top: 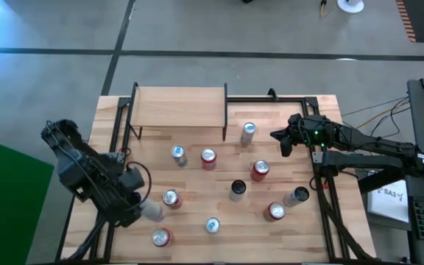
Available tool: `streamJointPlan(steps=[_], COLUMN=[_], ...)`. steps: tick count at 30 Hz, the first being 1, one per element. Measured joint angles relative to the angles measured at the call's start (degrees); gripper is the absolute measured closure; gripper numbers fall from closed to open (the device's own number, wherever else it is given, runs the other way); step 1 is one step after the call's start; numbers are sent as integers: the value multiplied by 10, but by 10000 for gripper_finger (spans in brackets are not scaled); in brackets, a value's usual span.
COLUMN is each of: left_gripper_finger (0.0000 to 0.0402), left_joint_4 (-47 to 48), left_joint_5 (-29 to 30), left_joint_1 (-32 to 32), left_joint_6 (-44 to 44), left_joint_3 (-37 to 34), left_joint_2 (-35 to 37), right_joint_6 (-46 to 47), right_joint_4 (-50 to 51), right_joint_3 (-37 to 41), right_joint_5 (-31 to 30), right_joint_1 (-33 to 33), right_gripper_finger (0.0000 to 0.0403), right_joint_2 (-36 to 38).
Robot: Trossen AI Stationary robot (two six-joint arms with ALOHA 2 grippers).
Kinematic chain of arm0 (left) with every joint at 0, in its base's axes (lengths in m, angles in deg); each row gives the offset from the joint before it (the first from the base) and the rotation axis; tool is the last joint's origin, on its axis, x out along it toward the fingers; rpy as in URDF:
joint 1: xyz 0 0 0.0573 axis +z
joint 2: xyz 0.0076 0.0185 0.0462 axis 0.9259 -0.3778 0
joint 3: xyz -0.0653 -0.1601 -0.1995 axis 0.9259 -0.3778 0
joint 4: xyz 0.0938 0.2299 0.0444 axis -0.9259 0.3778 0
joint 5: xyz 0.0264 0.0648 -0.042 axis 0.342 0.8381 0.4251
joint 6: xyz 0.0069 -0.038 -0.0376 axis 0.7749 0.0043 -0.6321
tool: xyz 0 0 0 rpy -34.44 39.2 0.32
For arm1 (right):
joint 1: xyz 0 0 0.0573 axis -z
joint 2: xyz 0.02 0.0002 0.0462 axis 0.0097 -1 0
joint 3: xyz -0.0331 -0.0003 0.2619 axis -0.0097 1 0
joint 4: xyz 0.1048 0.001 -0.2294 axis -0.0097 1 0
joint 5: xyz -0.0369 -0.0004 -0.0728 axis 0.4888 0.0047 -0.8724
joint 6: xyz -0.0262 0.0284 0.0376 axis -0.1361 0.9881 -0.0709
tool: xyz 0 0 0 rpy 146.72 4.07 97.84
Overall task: Place canned beverage on shelf
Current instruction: Put the white pink soda can on the shelf
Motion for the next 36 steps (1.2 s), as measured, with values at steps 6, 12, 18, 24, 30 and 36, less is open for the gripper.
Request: streamJointPlan(steps=[6,12,18,24,30,36], left_gripper_finger=[160,160,160,160,160,160], left_joint_4=[0,-1,0,1,0,0], left_joint_5=[202,269,238,146,49,-40], left_joint_1=[48,153,307,498,682,783], left_joint_6=[65,178,311,437,551,652], left_joint_3=[67,150,212,238,246,254], left_joint_2=[-8,-15,-17,-21,-47,-81], right_joint_6=[1,6,7,7,6,3], right_joint_4=[0,0,0,0,0,0], right_joint_3=[1,1,1,1,1,1], right_joint_5=[0,0,0,0,-1,-2], right_joint_1=[0,0,0,0,0,0], right_gripper_finger=[394,394,394,394,394,394], right_joint_2=[0,0,0,0,0,0])
